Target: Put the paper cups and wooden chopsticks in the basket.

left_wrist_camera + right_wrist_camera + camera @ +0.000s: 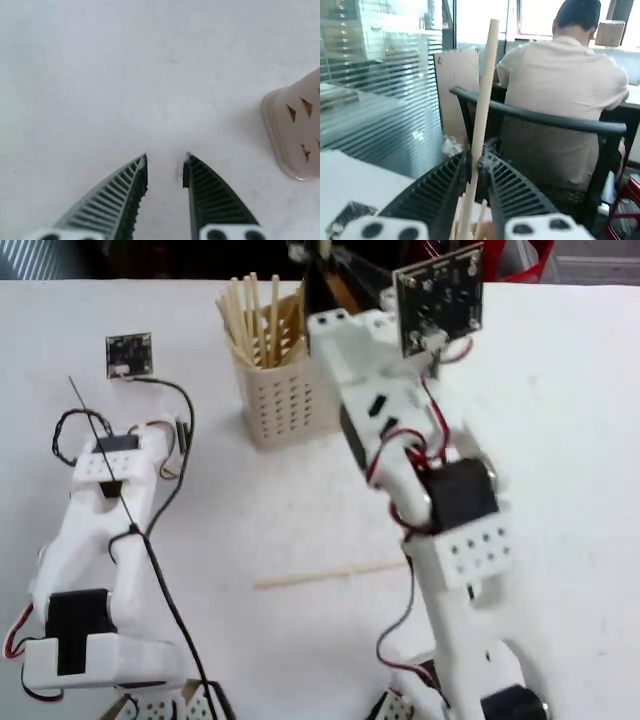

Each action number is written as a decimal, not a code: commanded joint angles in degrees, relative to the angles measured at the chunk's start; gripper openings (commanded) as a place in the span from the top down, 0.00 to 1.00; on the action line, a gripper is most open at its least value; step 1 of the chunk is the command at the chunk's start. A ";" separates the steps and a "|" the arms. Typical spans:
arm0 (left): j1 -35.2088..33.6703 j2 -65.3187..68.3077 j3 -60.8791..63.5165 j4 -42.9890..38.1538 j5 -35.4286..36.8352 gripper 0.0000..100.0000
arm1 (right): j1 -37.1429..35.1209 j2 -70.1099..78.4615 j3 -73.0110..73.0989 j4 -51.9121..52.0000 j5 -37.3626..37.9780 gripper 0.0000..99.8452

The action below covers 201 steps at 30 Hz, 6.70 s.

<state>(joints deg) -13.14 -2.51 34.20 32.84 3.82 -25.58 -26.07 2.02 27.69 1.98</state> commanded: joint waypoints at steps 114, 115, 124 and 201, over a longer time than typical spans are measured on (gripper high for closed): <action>-1.10 -2.15 1.32 -6.86 -0.26 0.87 | -7.69 14.02 52.48 22.73 60.66 0.99; -1.10 -2.15 1.32 -6.86 -0.26 0.87 | -7.25 14.02 51.87 22.73 58.99 0.98; -1.19 -2.15 1.32 -6.86 -0.26 0.87 | 1.80 11.03 46.68 23.16 45.54 0.98; -0.66 -4.26 1.23 -6.51 0.09 0.87 | -4.09 3.56 -2.73 34.33 6.51 0.95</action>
<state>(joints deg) -13.85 -2.51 35.78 27.03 3.82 -30.51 -15.78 -4.40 56.70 8.31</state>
